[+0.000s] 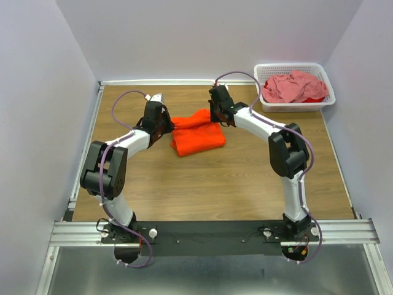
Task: Fold and stack the t-shirts
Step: Fold the tshirt
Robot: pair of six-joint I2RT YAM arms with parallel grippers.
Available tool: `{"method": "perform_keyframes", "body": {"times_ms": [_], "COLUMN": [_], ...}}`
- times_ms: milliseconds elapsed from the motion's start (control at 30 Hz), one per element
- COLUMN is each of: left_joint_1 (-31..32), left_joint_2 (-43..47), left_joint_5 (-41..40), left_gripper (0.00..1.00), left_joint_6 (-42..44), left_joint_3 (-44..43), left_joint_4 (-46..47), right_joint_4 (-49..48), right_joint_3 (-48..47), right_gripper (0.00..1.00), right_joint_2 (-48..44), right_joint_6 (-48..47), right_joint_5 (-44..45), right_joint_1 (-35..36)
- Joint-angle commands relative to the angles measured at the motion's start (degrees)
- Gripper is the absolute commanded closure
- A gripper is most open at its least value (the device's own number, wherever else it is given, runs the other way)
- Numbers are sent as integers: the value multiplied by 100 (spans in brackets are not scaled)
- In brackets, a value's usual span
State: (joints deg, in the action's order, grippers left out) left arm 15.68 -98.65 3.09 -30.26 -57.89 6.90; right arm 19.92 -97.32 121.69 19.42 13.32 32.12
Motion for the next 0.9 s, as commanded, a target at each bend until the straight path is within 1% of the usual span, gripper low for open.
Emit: {"method": "perform_keyframes", "body": {"times_ms": [0, 33, 100, 167, 200, 233, 267, 300, 367, 400, 433, 500, 600, 633, 733, 767, 800, 833, 867], "left_joint_1": [-118, -135, -153, -171, -179, -188, -188, -188, -188, -188, -188, -180, -57, -4, 321, 478, 558, 611, 664], "left_joint_2": [-189, -198, -242, -242, -216, -207, -146, -102, 29, 195, 302, 669, 1197, 1304, 1533, 1542, 1516, 1472, 1402], "left_joint_5": [-457, -511, -564, -652, -669, -696, -731, -749, -810, -819, -828, -819, -837, -802, -539, -442, -354, -136, -107], "left_gripper": [100, 100, 97, 91, 82, 76, 66, 61, 47, 40, 29, 21, 21, 23, 35, 41, 51, 54, 57], "left_joint_6": [-164, -156, -138, -138, -129, -129, -120, -120, -103, -94, -16, 46, 265, 310, 380, 372, 354, 346, 345], "left_joint_3": [120, 137, 155, 138, 137, 137, 146, 146, 173, 181, 207, 269, 374, 418, 559, 620, 664, 760, 779], "left_joint_4": [374, 461, 523, 532, 532, 523, 515, 506, 462, 436, 383, 295, 58, 23, -180, -197, -197, -171, -145], "right_joint_4": [-410, -445, -498, -524, -524, -524, -524, -516, -516, -516, -507, -507, -516, -516, -533, -533, -542, -551, -551], "right_joint_3": [-51, -68, -121, -199, -296, -340, -410, -411, -446, -463, -429, -315, 36, 116, 397, 485, 512, 529, 530], "right_gripper": [92, 92, 91, 87, 83, 82, 74, 69, 59, 52, 49, 42, 42, 42, 46, 51, 53, 55, 57], "right_joint_2": [338, 373, 470, 505, 514, 522, 505, 505, 391, 347, 199, 14, -373, -444, -620, -629, -620, -594, -559], "right_joint_6": [-158, -184, -193, -210, -237, -272, -272, -281, -351, -386, -430, -483, -553, -562, -649, -693, -711, -755, -842], "right_joint_5": [232, 224, 206, 153, 110, 40, 30, 13, -92, -154, -224, -409, -821, -953, -1558, -1778, -1859, -1938, -2104], "right_joint_1": [-48, -57, -74, -74, -65, -74, -65, -65, -74, -74, -65, -74, -74, -74, -74, -74, -65, -74, -74]}}
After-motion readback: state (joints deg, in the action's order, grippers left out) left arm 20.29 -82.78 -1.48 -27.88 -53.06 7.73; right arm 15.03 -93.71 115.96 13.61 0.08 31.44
